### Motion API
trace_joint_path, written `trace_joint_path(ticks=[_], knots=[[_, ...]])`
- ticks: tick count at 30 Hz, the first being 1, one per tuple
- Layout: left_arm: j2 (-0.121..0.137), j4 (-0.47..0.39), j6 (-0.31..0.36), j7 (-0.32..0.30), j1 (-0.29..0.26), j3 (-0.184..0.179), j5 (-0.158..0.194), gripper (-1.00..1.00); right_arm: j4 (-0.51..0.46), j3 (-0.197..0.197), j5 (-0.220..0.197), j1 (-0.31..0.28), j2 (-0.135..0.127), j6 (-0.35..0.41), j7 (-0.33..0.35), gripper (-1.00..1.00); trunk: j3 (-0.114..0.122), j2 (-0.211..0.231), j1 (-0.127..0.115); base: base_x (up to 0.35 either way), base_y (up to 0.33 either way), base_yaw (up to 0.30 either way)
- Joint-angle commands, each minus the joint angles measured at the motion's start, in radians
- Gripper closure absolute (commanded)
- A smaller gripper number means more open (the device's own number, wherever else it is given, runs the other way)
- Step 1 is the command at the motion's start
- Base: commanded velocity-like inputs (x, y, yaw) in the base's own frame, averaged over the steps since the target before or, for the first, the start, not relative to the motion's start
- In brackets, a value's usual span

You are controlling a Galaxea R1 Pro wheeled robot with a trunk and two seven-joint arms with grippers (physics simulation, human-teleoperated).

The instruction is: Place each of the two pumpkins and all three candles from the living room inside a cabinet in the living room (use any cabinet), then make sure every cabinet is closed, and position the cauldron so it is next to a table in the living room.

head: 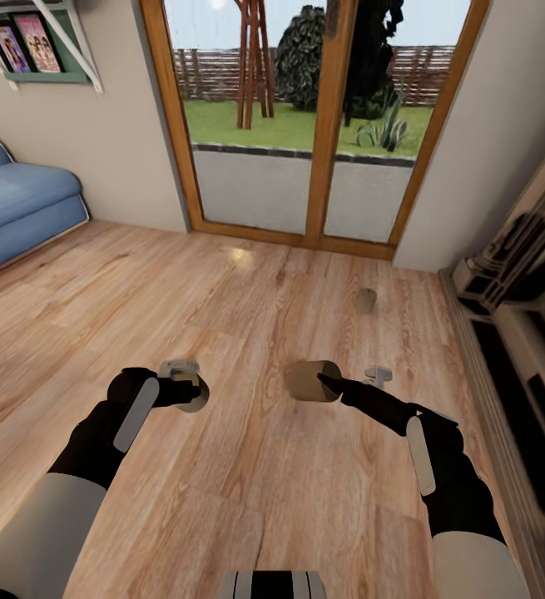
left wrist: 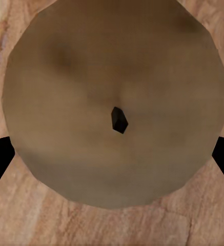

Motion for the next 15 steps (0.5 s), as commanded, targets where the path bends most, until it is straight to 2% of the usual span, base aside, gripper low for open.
trace_joint_path(ticks=[1,6,15], knots=[[0.0,0.0,0.0,0.0,0.0,0.0,0.0,1.0,0.0,0.0,0.001,0.0,0.0,0.0,0.0,1.0,0.004,0.0,0.0,0.0,0.0,0.0],[0.0,0.0,0.0,0.0,0.0,0.0,0.001,1.0,0.0,0.0,0.001,0.0,0.0,0.0,0.0,1.0,0.023,0.001,-0.003,0.0,0.0,-0.038],[0.001,0.0,0.0,-0.001,0.0,-0.001,0.001,1.0,0.0,0.0,0.001,0.0,0.0,0.0,-0.001,1.0,0.032,0.002,-0.003,0.0,0.0,-0.26]])
